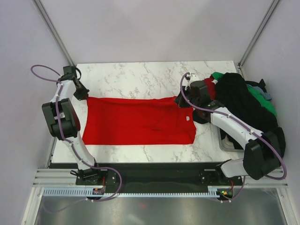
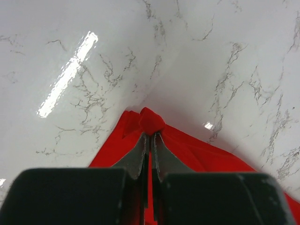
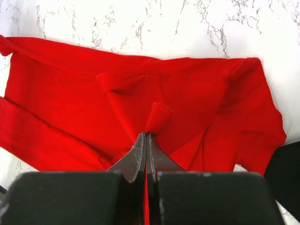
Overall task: Fold and stack the t-shirts
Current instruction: Fold the tshirt
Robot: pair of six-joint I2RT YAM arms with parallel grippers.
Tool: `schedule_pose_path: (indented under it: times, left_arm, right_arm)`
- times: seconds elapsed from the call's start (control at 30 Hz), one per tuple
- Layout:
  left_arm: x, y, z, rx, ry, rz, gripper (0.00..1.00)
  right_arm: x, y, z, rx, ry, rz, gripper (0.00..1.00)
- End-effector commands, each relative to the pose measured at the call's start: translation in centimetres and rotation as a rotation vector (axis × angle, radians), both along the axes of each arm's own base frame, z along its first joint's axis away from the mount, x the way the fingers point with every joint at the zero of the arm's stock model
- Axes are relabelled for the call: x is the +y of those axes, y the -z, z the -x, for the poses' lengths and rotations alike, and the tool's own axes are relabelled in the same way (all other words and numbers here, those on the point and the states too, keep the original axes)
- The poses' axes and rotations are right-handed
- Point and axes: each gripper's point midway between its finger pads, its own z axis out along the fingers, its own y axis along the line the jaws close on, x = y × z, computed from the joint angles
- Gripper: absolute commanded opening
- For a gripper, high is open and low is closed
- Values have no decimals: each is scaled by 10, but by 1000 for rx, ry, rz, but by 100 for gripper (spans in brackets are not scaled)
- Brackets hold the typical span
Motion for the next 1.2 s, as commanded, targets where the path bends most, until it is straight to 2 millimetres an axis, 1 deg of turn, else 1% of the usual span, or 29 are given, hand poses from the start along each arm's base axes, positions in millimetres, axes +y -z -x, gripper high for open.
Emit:
schedule_pose_path:
  times: [0.0, 0.07, 0.1, 0.17, 0.2, 0.27, 0.3, 0.33, 0.37, 0.43, 0.47, 0.5, 0.53, 0.57, 0.6, 0.63, 0.67, 0.7, 0.73, 0.77, 0.8, 0.83, 0.87, 0.9, 0.97, 1.03, 1.1, 1.13, 1.17]
  left_arm:
    - [6, -19, 9, -21, 20, -55, 2]
    - [2, -14, 15, -10, 25, -40, 2]
    - [0, -18, 16, -20, 25, -39, 2]
    - [-1, -15, 23, -7, 22, -38, 2]
    - [-1, -19, 26, -12, 21, -42, 2]
    - [-2, -15, 35, 5, 20, -46, 2]
    - [-2, -15, 38, 8, 19, -50, 2]
    - [-3, -18, 42, 2, 16, -53, 2]
    - [-3, -14, 49, 18, 10, -58, 2]
    - [-3, -16, 57, 17, -2, -66, 2]
    - [-4, -10, 65, 37, -7, -66, 2]
    - [-4, -8, 68, 44, -14, -64, 2]
    - [-5, -6, 72, 50, -18, -63, 2]
    - [-6, -2, 79, 63, -21, -64, 2]
    - [-7, 0, 82, 70, -27, -63, 2]
    - [-6, 1, 85, 74, -32, -67, 2]
    - [-7, 5, 91, 90, -35, -66, 7]
    - [-7, 2, 94, 80, -41, -70, 33]
    - [-6, 1, 97, 82, -47, -72, 52]
    - [-6, 2, 103, 87, -57, -74, 74]
    - [-3, -6, 105, 66, -73, -86, 99]
    - [-1, -10, 108, 57, -83, -92, 100]
    - [0, -12, 110, 49, -90, -93, 100]
    - [1, -19, 110, 30, -93, -98, 100]
    - [2, -24, 108, 16, -81, -105, 100]
    - [1, -29, 105, 2, -70, -105, 99]
    - [-1, -34, 103, -7, -51, -109, 95]
    - [-7, -40, 100, -27, -31, -122, 94]
    - [-10, -43, 100, -31, -22, -137, 93]
  right_arm:
    - [-4, -11, 8, -28, 17, -15, 0]
    - [-5, -7, 13, -20, 19, -10, 0]
    - [-6, -9, 16, -27, 19, -14, 0]
    - [-8, -6, 20, -19, 24, -9, 0]
    - [-10, -9, 23, -26, 28, -8, 0]
    - [-13, -4, 29, -16, 31, -1, 0]
    - [-15, -7, 32, -24, 33, -3, 0]
    - [-15, -4, 36, -14, 33, 1, 0]
    - [-18, 4, 41, 0, 34, 9, 0]
    - [-20, 5, 51, 5, 40, -4, 0]
    - [-23, 14, 58, 21, 39, 0, 0]
    - [-24, 11, 63, 17, 45, -17, 0]
    - [-24, 13, 67, 22, 41, -22, 0]
    - [-26, 23, 74, 41, 42, -18, 0]
    - [-27, 19, 77, 30, 41, -30, 0]
    - [-28, 22, 81, 40, 41, -38, 0]
    - [-29, 29, 87, 57, 34, -38, 0]
    - [-29, 28, 91, 54, 33, -45, 7]
    - [-32, 32, 95, 73, 40, -48, 16]
    - [-34, 34, 100, 76, 45, -49, 46]
    - [-36, 35, 103, 83, 53, -52, 60]
    - [-39, 36, 106, 84, 60, -52, 69]
    - [-41, 32, 109, 73, 68, -65, 82]
    - [-41, 31, 110, 70, 69, -70, 83]
    - [-42, 25, 112, 57, 66, -82, 84]
    - [-40, 25, 112, 62, 58, -87, 84]
    - [-37, 30, 110, 89, 57, -81, 83]
    - [-36, 33, 109, 103, 60, -77, 82]
    - [-34, 41, 106, 130, 63, -61, 81]
